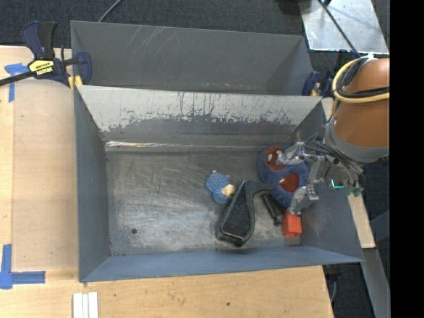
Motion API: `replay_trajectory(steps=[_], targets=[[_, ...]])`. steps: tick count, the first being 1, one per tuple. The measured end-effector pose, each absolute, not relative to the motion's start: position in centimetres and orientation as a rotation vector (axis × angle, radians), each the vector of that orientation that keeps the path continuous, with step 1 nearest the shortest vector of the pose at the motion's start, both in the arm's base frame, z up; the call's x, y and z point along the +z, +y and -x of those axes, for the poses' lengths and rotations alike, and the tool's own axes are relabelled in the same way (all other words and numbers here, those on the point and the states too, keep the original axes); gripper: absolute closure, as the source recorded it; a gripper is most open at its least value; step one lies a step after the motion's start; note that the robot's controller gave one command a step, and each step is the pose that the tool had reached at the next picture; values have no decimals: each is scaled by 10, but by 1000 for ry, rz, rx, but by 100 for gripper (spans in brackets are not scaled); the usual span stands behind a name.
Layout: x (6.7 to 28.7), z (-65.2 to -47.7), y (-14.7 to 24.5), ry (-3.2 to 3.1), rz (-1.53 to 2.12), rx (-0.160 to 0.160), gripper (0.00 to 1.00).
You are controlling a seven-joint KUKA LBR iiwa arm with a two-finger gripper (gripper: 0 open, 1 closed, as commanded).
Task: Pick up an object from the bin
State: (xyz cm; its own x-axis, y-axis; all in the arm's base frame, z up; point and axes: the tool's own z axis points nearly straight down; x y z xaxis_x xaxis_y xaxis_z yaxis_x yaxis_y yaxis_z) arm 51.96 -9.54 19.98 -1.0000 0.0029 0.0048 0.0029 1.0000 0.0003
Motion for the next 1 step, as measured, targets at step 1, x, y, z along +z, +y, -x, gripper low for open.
replay_trajectory(steps=[1], targets=[[71, -558, -78, -3149, 17, 2, 0]])
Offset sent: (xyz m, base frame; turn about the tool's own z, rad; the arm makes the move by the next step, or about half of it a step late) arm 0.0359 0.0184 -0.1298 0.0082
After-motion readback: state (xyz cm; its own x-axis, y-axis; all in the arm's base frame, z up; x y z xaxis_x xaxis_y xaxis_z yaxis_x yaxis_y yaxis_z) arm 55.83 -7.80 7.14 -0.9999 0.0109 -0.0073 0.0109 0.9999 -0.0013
